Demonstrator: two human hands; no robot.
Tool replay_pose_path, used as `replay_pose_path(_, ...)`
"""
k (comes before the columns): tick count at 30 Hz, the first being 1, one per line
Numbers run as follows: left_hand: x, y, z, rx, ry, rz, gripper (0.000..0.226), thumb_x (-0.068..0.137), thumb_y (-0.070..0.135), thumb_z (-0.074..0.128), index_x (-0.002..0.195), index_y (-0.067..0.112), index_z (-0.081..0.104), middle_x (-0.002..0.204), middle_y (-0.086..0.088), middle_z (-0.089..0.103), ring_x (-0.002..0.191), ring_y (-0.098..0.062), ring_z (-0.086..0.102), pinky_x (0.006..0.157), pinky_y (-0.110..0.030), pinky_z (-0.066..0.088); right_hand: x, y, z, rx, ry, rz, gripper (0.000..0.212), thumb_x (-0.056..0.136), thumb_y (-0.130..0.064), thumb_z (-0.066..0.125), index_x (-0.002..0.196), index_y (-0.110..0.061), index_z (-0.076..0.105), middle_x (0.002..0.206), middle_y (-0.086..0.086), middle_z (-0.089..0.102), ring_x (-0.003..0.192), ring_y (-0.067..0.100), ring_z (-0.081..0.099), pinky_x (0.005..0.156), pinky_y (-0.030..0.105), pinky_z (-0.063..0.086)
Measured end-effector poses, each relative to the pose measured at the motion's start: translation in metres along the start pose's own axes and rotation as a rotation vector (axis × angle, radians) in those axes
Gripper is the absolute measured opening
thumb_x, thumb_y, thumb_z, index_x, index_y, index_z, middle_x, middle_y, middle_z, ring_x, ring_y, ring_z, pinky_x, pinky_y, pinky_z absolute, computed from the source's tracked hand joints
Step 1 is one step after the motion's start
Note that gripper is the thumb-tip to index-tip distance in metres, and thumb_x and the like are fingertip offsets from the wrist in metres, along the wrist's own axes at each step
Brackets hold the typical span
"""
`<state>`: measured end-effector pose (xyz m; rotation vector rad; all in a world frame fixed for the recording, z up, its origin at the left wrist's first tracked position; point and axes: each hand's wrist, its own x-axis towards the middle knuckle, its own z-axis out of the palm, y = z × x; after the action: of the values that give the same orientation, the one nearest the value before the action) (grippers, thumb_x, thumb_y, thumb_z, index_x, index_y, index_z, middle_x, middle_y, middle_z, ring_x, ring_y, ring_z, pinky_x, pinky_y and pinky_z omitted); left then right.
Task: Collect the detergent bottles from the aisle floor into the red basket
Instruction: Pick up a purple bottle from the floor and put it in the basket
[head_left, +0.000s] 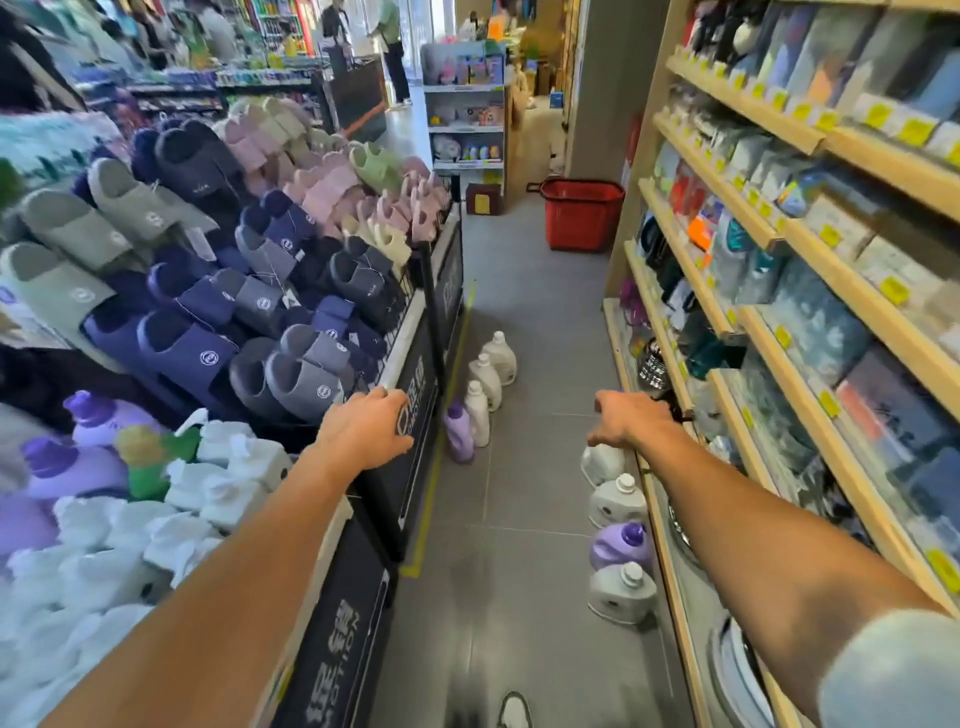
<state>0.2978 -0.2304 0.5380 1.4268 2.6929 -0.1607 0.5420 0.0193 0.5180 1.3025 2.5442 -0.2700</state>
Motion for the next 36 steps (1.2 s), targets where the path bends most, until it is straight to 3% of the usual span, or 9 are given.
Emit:
replay_pose_path(4,0.063,-0.015,-0.013,0.032,-0.01,0.006,0.061,0.092,0.051,0.061,0.145,0.028,0.04,0.135,-0.004,0.051,0.122,-0.033,0.052,0.094,-0.047,0.048,0.063,-0.028,-0.015,0.05,0.011,-0.059,0.056,0.084,-0.051,0.074,0.128,-0.022,0.055,0.129,0.009,0.064,0.123,0.033,0.055,0.097,0.045,0.046)
replay_pose_path(19,0.299,-0.057,0.029,-0.021,-0.135,0.136,0.066,0.09,0.049,0.063,0.147,0.031,0.036,0.141,-0.004,0.049,0.126,-0.031,0.051,0.096,-0.045,0.045,0.271,-0.119,-0.033,0.046,-0.067,-0.068,0.056,0.086,-0.046,0.071,0.133,-0.021,0.053,0.135,0.008,0.061,0.127,0.033,0.052,0.096,0.043,0.046)
replay_pose_path(23,0.359,-0.063,0.045,-0.112,-0.224,0.251,0.066,0.089,0.045,0.065,0.147,0.03,0.038,0.139,-0.003,0.05,0.124,-0.028,0.053,0.095,-0.043,0.047,0.317,-0.14,-0.017,0.053,-0.157,-0.058,0.058,0.086,-0.048,0.072,0.135,-0.022,0.053,0.137,0.01,0.06,0.129,0.033,0.054,0.1,0.043,0.049)
replay_pose_path(30,0.461,-0.071,0.098,-0.069,-0.395,0.278,0.067,0.087,0.045,0.065,0.146,0.032,0.035,0.134,-0.003,0.049,0.125,-0.03,0.05,0.1,-0.046,0.046,0.402,-0.134,0.016,0.112,-0.282,-0.005,0.062,0.086,-0.047,0.074,0.139,-0.025,0.052,0.136,0.011,0.062,0.128,0.034,0.056,0.099,0.038,0.046)
replay_pose_path(36,0.542,-0.041,0.188,0.011,-0.612,0.344,0.071,0.088,0.036,0.065,0.151,0.03,0.033,0.144,-0.003,0.044,0.131,-0.029,0.046,0.1,-0.045,0.043,0.489,-0.126,0.112,0.188,-0.398,-0.028,0.058,0.09,-0.049,0.067,0.139,-0.024,0.051,0.133,0.006,0.061,0.127,0.029,0.057,0.098,0.037,0.048)
